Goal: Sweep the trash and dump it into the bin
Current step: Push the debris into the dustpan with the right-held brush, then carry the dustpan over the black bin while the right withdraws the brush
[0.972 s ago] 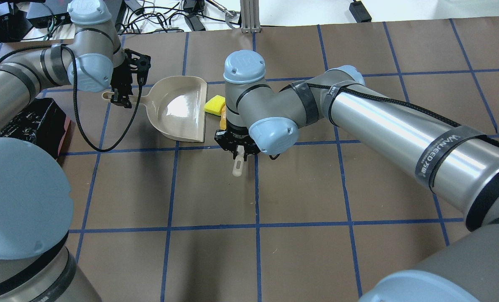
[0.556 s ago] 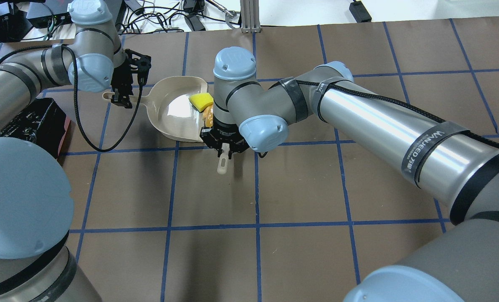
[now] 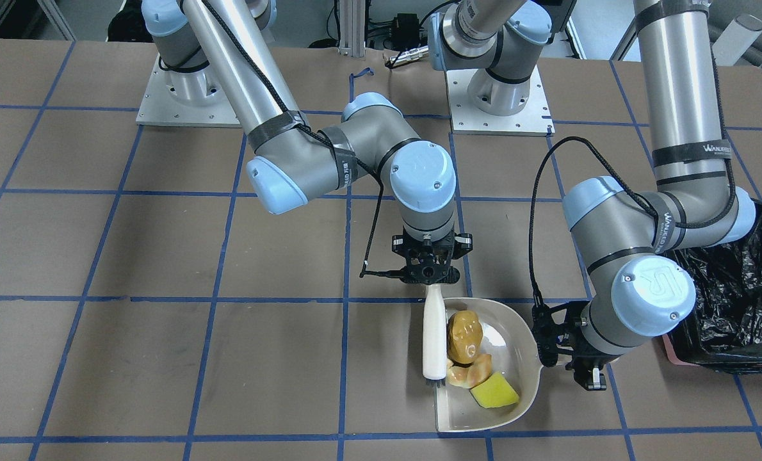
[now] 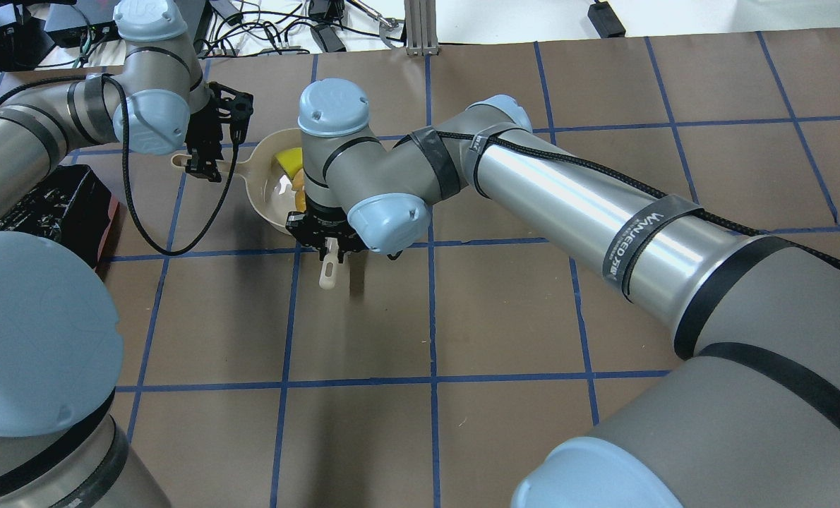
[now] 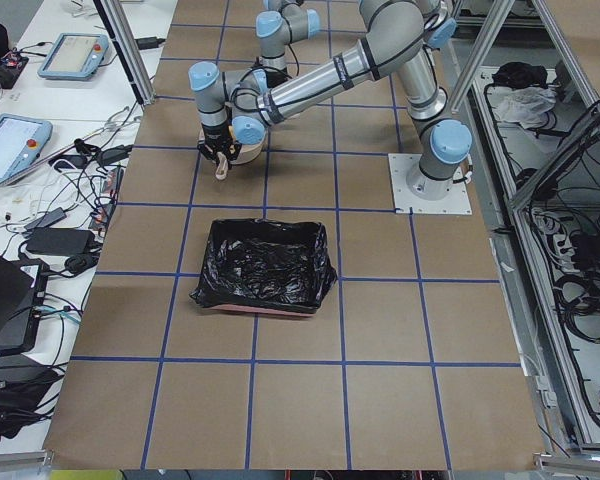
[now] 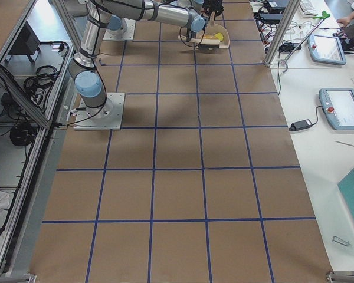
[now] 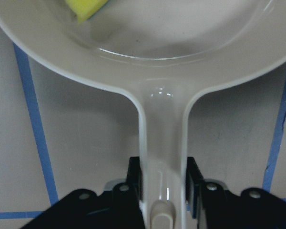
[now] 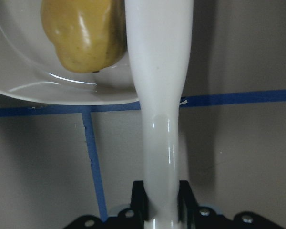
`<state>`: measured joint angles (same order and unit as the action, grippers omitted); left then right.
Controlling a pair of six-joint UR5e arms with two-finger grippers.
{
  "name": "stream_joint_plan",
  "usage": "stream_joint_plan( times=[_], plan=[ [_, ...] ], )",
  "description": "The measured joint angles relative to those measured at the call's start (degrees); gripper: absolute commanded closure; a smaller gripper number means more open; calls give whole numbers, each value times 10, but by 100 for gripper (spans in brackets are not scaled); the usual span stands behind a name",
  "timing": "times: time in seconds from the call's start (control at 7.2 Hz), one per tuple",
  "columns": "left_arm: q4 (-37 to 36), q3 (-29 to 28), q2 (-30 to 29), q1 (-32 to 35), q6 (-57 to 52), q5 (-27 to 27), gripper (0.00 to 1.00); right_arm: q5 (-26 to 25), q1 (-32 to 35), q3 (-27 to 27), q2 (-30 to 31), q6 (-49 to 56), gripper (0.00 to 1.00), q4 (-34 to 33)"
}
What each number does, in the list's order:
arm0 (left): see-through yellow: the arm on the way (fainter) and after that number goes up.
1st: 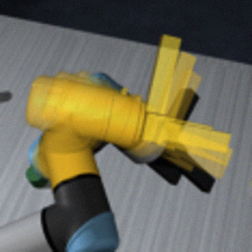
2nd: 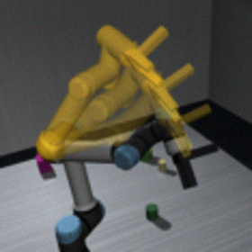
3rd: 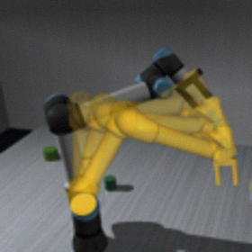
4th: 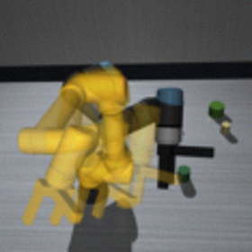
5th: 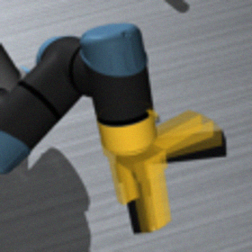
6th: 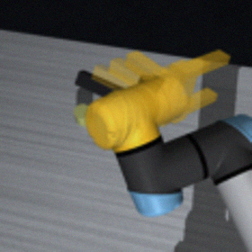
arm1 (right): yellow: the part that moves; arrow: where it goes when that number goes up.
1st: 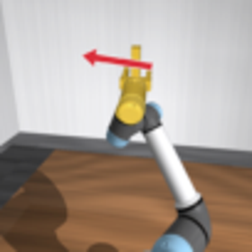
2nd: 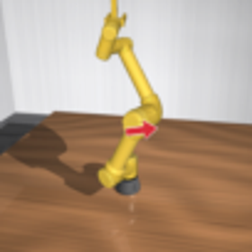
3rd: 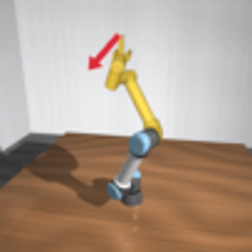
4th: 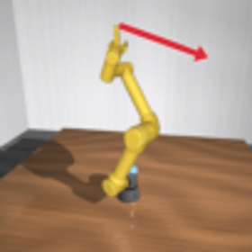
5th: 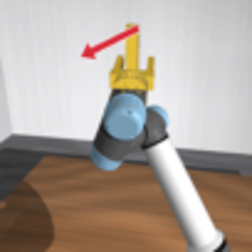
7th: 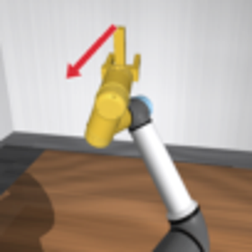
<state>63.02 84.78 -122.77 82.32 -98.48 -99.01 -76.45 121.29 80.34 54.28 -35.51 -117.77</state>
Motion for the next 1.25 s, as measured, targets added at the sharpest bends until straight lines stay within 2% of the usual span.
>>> stream_joint_plan(
  times=[0.28, 0.69, 0.97, 1.25],
  plan=[
    [0, 0, 0, 0, 0, 0, 100, 1, 9, -19, -2, -4, 100, 1],
    [-1, 1, 2, -2, -4, 1, 100, -38, -2, -34, 11, 30, 100, 32],
    [0, 5, 9, -12, -5, 26, 100, -72, -55, -32, 47, 87, 100, 109],
    [19, 8, 23, -47, -10, 95, 100, -102, -144, -27, 97, 153, 100, 201]
  ],
)
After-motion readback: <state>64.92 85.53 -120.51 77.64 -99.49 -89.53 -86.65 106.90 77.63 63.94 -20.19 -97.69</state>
